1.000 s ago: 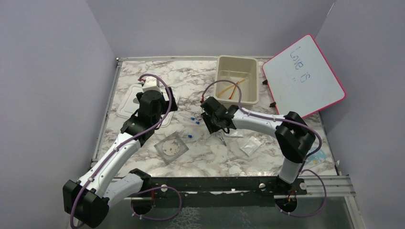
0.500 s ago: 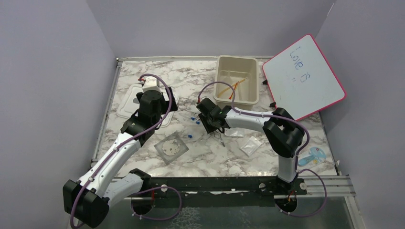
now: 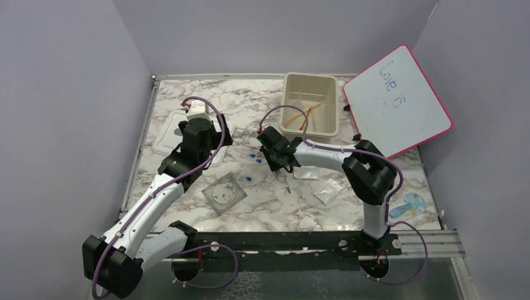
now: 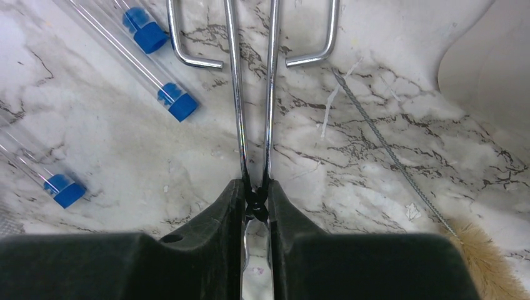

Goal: Organize the chemistry lab equipment

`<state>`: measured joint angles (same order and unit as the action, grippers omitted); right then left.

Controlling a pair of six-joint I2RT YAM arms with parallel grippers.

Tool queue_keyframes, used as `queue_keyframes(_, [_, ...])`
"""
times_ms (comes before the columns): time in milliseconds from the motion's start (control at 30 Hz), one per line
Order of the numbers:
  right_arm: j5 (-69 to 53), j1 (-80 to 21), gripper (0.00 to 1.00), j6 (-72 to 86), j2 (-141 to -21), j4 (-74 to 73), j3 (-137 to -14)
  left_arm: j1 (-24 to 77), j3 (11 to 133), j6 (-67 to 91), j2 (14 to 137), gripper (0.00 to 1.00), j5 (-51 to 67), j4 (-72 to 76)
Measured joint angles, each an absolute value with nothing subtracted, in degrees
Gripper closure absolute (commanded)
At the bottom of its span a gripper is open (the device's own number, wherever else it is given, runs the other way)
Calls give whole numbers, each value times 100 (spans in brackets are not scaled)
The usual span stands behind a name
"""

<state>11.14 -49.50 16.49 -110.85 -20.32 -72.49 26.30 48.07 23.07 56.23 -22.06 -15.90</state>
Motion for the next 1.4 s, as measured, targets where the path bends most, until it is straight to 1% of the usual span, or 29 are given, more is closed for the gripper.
queue_keyframes(100, [1140, -4950, 93, 1649, -11122, -2001, -7290, 2630, 4807, 2305, 5623, 9, -2206, -1590])
queue_keyframes(267, [1140, -4950, 99, 1636, -11074, -1916, -7236, 2630, 4807, 2303, 5623, 9, -2206, -1590])
queue_keyframes(433, [1125, -4947, 99, 1599, -10698, -1962, -7054, 2630, 4807, 2305, 5623, 9, -2206, -1590])
queue_keyframes(767, [1000, -4941, 99, 1597, -9310, -1608, -7043, 2630, 4807, 2307, 5614, 9, -2206, -1586])
queue_keyframes(967, [1155, -4823, 99, 1500, -8956, -1507, -7148, 2630, 4805, 2305, 5531, 9, -2209, -1564])
queue_keyframes(1100, [1372, -4410, 99, 1358, -8890, -1505, -7406, 2630, 4805, 2303, 5485, 9, -2206, -1542])
queue_keyframes(1400, [1890, -2816, 99, 1210, -8921, -1509, -7959, 2630, 4720, 2198, 5360, 9, -1905, -1337])
